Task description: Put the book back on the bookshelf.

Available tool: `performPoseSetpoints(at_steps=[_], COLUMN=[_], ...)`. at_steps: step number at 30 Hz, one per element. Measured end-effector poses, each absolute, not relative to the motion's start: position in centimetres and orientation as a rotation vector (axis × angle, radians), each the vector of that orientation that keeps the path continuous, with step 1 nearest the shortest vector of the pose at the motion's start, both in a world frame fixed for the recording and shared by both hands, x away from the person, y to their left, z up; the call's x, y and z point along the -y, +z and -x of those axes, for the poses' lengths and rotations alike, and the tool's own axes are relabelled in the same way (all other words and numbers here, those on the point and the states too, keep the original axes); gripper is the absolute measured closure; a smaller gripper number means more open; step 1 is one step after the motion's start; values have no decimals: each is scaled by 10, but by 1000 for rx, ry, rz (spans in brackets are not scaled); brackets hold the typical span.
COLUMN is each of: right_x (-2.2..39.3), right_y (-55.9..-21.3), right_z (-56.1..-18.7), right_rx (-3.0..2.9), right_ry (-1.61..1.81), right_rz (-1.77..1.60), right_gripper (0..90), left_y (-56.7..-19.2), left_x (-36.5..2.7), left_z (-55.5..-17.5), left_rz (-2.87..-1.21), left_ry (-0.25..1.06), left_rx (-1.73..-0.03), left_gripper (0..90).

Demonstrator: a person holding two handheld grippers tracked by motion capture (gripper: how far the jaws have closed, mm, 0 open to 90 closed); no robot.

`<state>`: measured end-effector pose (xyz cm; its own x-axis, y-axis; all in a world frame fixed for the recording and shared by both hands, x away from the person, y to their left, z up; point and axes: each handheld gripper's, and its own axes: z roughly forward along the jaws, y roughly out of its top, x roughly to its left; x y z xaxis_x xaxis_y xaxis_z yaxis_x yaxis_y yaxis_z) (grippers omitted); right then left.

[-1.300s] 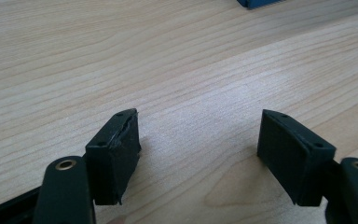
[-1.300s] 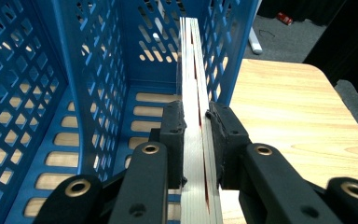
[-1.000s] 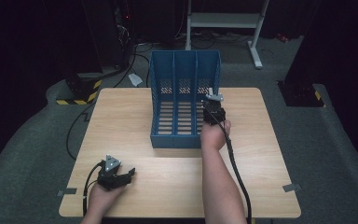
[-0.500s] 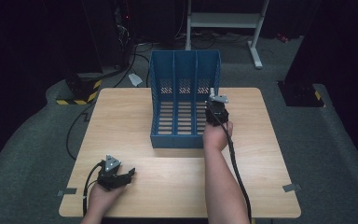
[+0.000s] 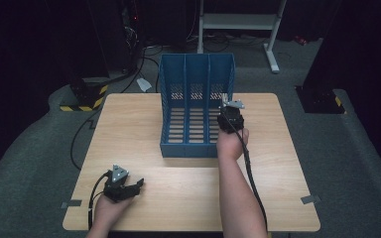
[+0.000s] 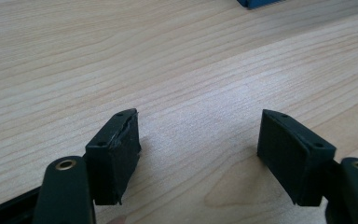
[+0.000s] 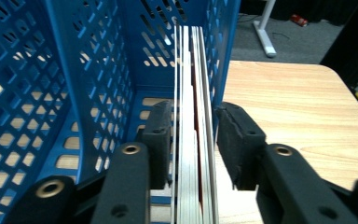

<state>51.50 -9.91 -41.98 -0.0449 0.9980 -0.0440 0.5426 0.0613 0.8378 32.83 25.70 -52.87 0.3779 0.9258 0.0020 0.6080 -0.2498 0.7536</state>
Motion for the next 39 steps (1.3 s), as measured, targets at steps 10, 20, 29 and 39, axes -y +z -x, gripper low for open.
performPoseSetpoints(at_steps=[10, 20, 29, 39], right_x=[98, 99, 102, 109], right_y=[-412, -403, -394, -392], right_z=[-514, -511, -503, -485], right_rx=[-1696, -1737, -1761, -1775], right_ry=[889, 937, 1000, 1057], right_rz=[-1511, -1477, -1446, -1397], right_gripper=[534, 476, 438, 424], left_y=[-529, -529, -528, -528], left_x=[-257, -257, -257, -257], left_z=[-328, -329, -329, -329], left_rz=[-1965, -1965, -1973, -1974], left_ry=[603, 602, 603, 599], left_rx=[-1319, -1319, -1317, -1316], left_gripper=[295, 295, 297, 296])
